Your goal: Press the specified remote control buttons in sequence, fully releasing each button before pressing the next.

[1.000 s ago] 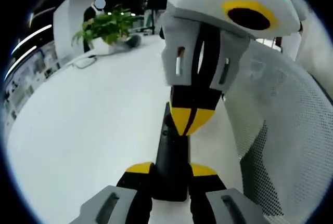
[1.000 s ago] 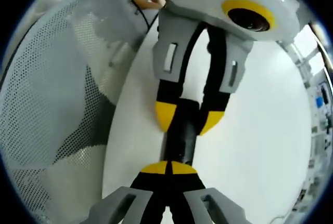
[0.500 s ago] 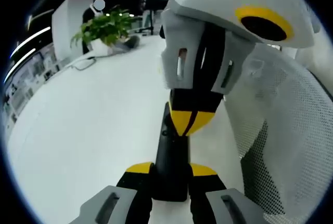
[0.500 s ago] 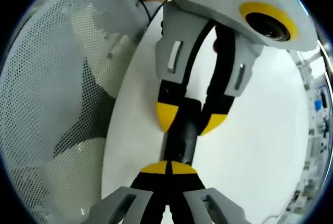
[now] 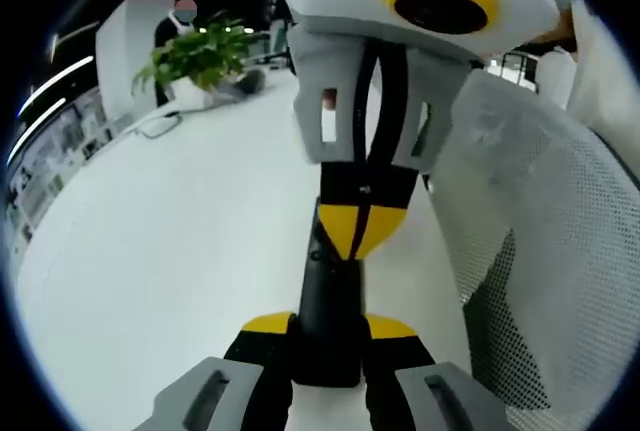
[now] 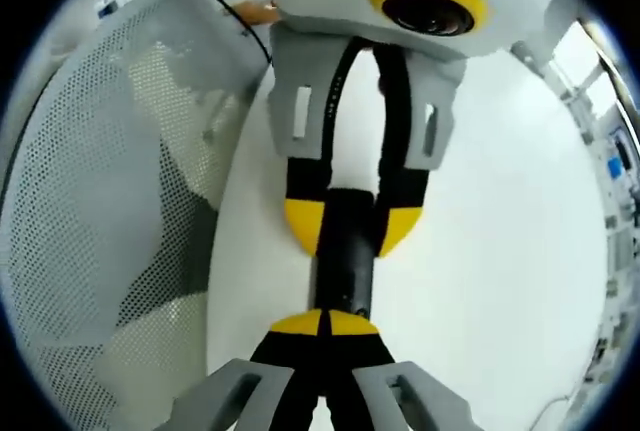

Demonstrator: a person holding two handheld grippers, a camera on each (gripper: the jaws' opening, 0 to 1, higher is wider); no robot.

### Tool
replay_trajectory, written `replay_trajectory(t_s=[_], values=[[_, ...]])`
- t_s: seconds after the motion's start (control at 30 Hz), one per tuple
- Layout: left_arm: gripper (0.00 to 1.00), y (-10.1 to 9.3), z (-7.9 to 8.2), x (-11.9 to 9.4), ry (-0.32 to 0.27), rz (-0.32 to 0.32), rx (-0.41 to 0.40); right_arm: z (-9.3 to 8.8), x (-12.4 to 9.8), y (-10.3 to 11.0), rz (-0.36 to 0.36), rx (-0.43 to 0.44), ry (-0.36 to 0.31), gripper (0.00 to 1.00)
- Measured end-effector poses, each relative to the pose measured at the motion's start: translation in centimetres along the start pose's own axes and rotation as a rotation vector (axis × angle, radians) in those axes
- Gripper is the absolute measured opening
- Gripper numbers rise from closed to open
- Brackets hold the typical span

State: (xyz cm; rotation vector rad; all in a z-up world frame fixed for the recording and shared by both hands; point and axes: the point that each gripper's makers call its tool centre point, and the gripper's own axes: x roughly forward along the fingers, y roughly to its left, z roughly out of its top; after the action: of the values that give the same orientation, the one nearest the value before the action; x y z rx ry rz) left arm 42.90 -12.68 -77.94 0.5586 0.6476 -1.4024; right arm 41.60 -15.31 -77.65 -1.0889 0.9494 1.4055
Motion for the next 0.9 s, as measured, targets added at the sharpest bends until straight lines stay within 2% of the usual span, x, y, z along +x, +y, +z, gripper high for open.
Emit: replay_trajectory(t_s=[0.23,0.47,0.9], values=[[0.25,0.0,0.0,0.0,-0.004,-0.002,0.001,-0.1,0.0,0.1,0.02,0.018,-0.016,0.0],[0.25,0.0,0.0,0.0,-0.009,-0.003,0.002,0.2,-0.7,0.0,0.037,0.064,-0.068,0.0],[0.25,0.0,-0.1,0.0,-0.006,-0.009,0.005,0.4,-2.9,-2.1,-0.011,0.078,-0.086,0.0]])
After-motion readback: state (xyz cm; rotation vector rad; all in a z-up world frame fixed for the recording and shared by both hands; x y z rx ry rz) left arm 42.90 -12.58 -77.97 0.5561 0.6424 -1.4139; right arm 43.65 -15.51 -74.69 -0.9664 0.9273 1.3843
